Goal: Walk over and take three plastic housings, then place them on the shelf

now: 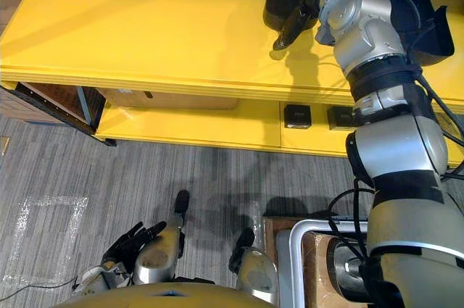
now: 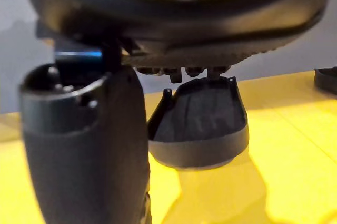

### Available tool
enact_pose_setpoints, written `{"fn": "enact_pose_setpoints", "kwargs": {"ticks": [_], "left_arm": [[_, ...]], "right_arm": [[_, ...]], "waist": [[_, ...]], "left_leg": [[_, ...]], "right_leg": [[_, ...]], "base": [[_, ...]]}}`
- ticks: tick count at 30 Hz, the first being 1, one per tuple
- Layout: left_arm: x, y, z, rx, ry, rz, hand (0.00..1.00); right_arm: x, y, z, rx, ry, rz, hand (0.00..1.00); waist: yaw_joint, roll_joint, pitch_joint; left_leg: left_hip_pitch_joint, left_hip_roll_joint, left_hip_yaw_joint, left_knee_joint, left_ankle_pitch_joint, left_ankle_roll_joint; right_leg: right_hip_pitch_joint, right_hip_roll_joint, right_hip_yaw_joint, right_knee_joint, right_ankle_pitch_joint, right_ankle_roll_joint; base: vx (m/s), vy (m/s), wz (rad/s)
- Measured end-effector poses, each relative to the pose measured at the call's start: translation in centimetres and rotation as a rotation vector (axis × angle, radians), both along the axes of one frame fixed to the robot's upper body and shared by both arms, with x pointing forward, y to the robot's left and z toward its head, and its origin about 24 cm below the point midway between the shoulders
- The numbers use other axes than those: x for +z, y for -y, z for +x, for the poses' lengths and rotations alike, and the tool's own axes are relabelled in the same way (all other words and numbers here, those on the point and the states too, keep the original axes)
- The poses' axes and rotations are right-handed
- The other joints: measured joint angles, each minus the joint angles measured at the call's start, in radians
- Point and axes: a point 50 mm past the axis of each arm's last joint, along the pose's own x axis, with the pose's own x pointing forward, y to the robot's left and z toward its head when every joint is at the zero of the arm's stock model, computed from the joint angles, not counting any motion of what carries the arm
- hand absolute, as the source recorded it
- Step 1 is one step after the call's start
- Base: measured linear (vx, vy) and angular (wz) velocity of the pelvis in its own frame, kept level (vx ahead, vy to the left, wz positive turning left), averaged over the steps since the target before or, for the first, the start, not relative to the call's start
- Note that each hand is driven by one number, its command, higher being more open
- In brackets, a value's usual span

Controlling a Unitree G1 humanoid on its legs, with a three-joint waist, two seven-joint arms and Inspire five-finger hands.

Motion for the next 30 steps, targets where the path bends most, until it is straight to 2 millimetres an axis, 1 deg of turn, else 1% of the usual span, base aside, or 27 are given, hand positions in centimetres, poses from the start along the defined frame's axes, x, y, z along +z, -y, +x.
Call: {"fn": "enact_pose_setpoints", "kwargs": {"ticks": [5, 11, 18, 22, 24, 30], "left_arm": [[0.2, 0.3, 0.3, -0.004, 0.013, -0.007, 1.00], [0.2, 0.4, 0.4, -0.006, 0.015, -0.010, 1.00], [0.2, 0.4, 0.5, -0.005, 0.018, -0.008, 1.00], [0.3, 0.4, 0.9, -0.005, 0.021, -0.002, 1.00], [0.3, 0.4, 0.9, -0.006, 0.014, -0.002, 1.00], [0.4, 0.4, 1.2, -0.014, 0.014, 0.000, 1.00]], "right_arm": [[-0.7, 0.0, 0.0, -0.005, -0.115, -0.019, 1.00], [-1.0, -0.2, 0.0, -0.002, -0.161, -0.067, 1.00], [-1.0, -0.7, -0.1, 0.043, -0.189, -0.116, 1.00], [-0.8, -0.6, -0.3, 0.068, -0.187, -0.146, 1.00], [-0.7, -0.9, -0.5, 0.084, -0.185, -0.174, 1.00], [-1.0, -1.2, -0.5, 0.109, -0.210, -0.221, 1.00]], "waist": [[0.001, 0.001, 0.013], [0.001, 0.000, 0.017], [0.001, -0.005, 0.022], [0.001, -0.012, 0.026], [0.001, -0.013, 0.027], [0.000, -0.015, 0.027]], "left_leg": [[0.001, -0.001, 0.008, 0.001, 0.000, 0.000], [0.008, 0.002, 0.012, 0.000, -0.003, -0.004], [0.008, 0.010, 0.025, 0.000, -0.006, -0.007], [0.008, 0.010, 0.028, 0.000, -0.006, -0.007], [0.009, 0.010, 0.029, 0.000, -0.006, -0.008], [0.018, 0.011, 0.035, 0.000, -0.006, -0.007]], "right_leg": [[-0.005, -0.002, 0.009, 0.002, -0.002, 0.001], [-0.017, -0.005, 0.014, 0.034, -0.023, -0.004], [-0.028, 0.001, 0.026, 0.039, -0.025, -0.007], [-0.029, 0.000, 0.029, 0.039, -0.025, -0.007], [-0.029, 0.000, 0.029, 0.038, -0.025, -0.007], [-0.022, 0.000, 0.034, 0.040, -0.025, -0.007]], "base": [[0.03, -0.038, -0.04], [-0.02, -0.039, -0.03], [-0.01, -0.042, -0.06], [0.01, -0.025, -0.02], [0.03, -0.036, -0.01], [0.01, -0.020, -0.02]]}}
